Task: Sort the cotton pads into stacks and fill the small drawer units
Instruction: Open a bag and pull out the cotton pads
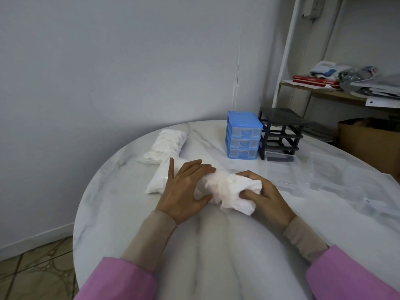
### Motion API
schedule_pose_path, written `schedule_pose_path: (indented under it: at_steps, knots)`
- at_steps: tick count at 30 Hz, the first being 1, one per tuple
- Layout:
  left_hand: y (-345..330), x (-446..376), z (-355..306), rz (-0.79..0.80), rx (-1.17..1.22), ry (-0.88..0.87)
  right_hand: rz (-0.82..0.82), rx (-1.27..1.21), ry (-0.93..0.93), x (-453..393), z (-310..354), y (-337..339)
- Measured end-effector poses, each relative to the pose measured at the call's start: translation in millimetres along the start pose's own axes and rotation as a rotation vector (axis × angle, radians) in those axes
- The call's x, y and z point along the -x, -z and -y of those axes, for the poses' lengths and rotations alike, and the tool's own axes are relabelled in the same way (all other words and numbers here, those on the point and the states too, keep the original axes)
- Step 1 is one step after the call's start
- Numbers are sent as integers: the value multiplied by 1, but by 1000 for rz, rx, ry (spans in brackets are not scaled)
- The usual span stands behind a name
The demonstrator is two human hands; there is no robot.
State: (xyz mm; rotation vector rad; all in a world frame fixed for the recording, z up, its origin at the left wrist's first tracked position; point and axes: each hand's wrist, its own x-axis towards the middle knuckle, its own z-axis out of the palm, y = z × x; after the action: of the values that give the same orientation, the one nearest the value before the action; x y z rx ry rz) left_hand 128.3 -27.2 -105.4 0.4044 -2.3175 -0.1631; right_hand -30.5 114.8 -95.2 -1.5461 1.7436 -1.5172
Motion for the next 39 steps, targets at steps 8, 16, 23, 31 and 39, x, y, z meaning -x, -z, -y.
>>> schedule_pose_path:
  at_steps: [8,16,23,31,39]
  knots:
    - [2,1,0,-46,-106,39,-108,-375,-375,-8,7,13]
    - [2,3,-1,-53,-195,28,62,-403,-467,-1,8,35]
    - [5,3,-8,-22,-137,64,159,-189,-428,0,3,34]
    - [2,-1,-24,0,-99,21,184,19,-321,1,-2,36]
    - [-12,-2,-22,-54,-273,1,63,5,-201,-1,-1,38]
